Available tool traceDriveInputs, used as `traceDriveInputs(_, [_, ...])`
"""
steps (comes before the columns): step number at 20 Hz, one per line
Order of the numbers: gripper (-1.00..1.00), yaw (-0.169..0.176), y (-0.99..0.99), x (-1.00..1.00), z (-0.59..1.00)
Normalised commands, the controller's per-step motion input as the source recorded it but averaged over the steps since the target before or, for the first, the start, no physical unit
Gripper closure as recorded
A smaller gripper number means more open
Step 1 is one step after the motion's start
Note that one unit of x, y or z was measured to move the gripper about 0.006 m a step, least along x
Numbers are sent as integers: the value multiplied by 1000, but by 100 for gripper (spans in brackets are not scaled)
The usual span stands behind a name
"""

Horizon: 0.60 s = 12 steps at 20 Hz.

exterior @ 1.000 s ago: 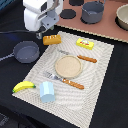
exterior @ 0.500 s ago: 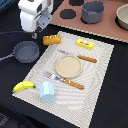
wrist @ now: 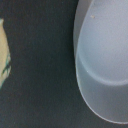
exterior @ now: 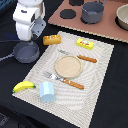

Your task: Interact with the objects in diverse but meaningful ways.

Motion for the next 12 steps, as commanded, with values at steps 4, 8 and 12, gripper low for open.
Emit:
traceDriveInputs(4, [-100, 62, 0, -235, -144])
traceDriveInputs(8, [-100, 59, 0, -253, -204])
traceDriveInputs(12, [-100, 53, -1, -225, -193])
